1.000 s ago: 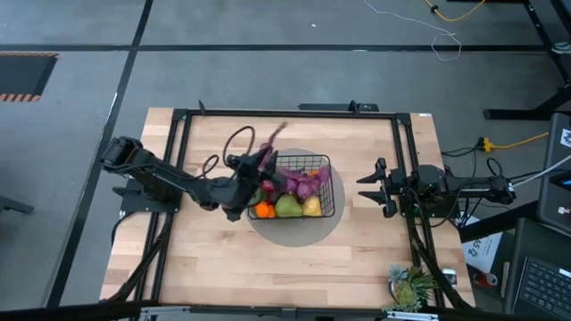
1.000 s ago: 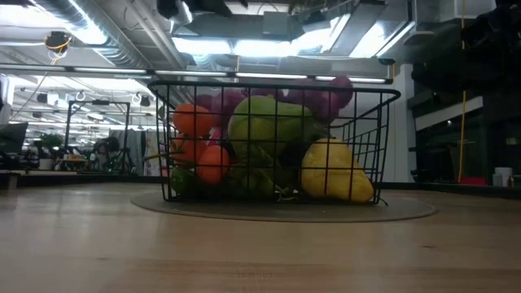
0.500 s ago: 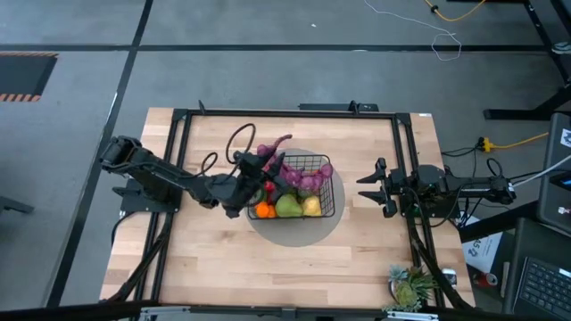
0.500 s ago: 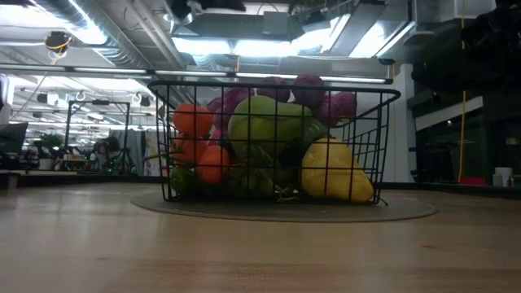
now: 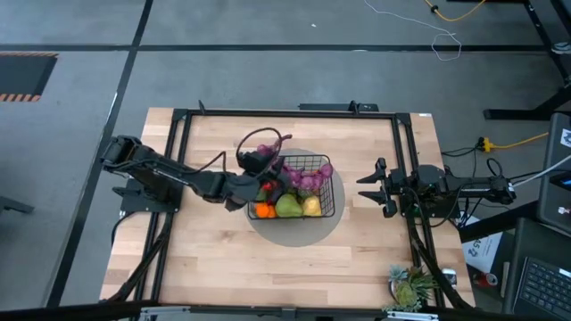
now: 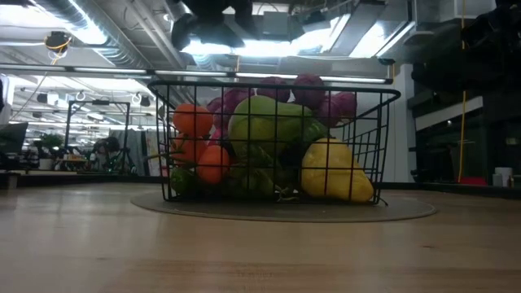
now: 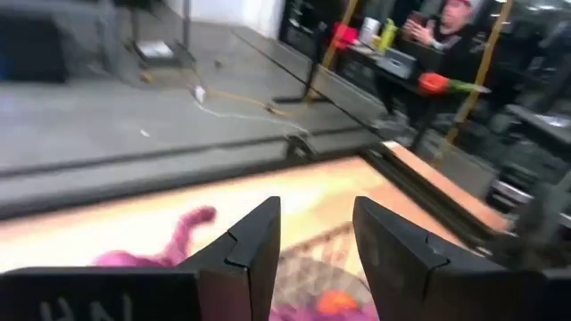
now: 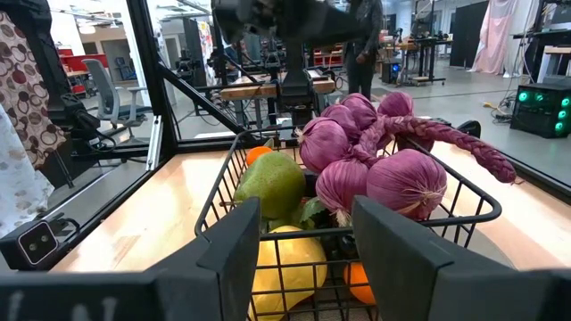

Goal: Build produce basket
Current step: Put the purple garlic into the black wire basket

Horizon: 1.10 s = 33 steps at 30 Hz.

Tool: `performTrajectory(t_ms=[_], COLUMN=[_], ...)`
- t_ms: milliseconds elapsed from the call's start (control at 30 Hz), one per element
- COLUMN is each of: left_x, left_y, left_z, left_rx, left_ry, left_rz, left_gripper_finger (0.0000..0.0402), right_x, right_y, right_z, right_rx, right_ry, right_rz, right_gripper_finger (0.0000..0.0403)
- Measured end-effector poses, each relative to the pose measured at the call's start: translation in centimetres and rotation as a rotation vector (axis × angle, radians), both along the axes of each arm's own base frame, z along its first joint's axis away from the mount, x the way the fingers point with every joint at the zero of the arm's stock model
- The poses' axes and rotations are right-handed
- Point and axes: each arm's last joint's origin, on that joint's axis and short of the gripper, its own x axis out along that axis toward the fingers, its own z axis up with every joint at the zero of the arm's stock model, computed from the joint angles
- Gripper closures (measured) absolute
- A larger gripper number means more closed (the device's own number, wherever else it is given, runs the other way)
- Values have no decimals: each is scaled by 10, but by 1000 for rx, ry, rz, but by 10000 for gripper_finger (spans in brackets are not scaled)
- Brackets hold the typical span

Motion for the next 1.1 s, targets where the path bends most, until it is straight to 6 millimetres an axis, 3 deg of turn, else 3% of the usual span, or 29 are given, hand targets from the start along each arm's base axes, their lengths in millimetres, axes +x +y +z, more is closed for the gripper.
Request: performTrajectory(t_ms=[567,1100], left_x=[-9,-11], left_y=[-1,-2], left_z=[-30,-36], left_rx=[-230,-389], left_ry=[56,13], left_rz=[-64,-96], left_gripper_finger=[263,263], right_x=[0,0], right_y=[0,0], right_z=[0,0], right_rx=[0,0], right_ry=[0,0], right_rz=[0,0], right_gripper_finger=[221,221])
